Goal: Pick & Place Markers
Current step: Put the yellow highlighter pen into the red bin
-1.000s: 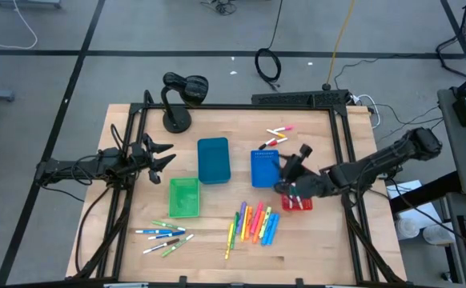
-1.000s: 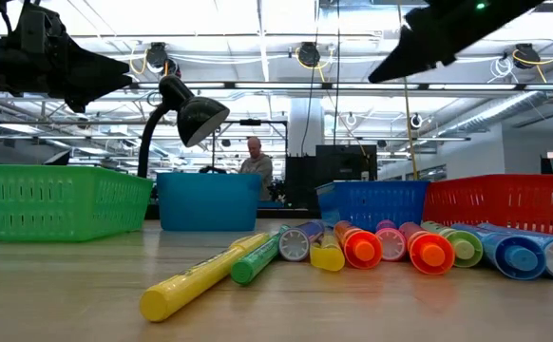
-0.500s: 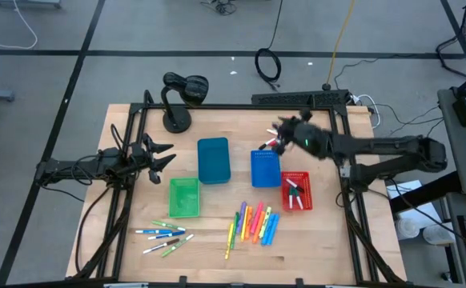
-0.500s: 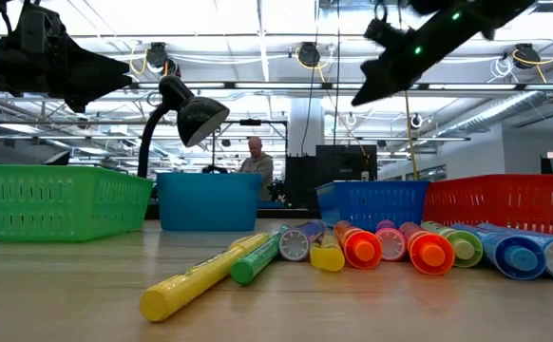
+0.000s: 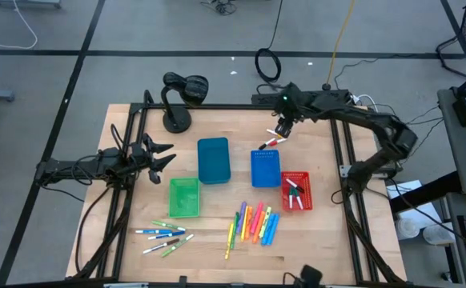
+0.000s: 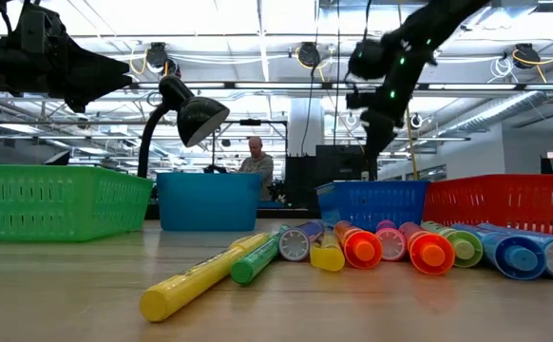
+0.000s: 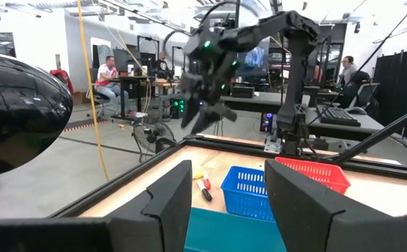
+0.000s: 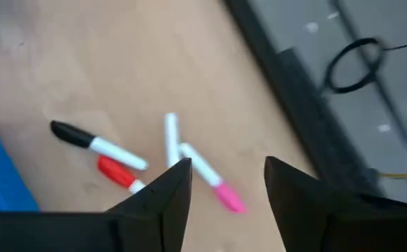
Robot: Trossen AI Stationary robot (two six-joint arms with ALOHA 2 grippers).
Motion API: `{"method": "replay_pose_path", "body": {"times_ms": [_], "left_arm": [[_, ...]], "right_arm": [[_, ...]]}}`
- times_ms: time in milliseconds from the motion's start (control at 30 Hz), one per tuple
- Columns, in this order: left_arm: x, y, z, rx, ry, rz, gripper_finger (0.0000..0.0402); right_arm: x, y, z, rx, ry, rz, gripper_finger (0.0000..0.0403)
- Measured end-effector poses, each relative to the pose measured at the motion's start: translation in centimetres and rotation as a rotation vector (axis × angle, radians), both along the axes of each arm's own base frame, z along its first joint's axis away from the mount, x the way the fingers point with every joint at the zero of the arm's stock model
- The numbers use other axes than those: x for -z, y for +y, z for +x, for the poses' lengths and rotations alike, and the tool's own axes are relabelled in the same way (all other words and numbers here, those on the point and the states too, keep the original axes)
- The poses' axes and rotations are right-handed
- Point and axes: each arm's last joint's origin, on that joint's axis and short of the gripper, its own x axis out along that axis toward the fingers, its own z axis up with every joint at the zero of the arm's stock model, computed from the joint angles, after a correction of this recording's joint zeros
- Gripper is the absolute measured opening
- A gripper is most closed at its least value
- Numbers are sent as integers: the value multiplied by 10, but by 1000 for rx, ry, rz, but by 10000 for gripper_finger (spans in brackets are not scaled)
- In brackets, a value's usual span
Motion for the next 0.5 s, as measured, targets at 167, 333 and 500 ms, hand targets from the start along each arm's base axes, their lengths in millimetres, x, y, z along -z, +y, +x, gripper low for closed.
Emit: {"method": "replay_pose_path", "body": {"times_ms": [167,333,500], "left_arm": [[0,0,0,0,0,0,184],[0,0,0,0,0,0,184],[0,0,0,0,0,0,184]], "right_arm": [[29,-6,11,-27,52,79,163],[49,-9,19,-40,73,142,166],[69,-12,22,-35,128,181,162]]}}
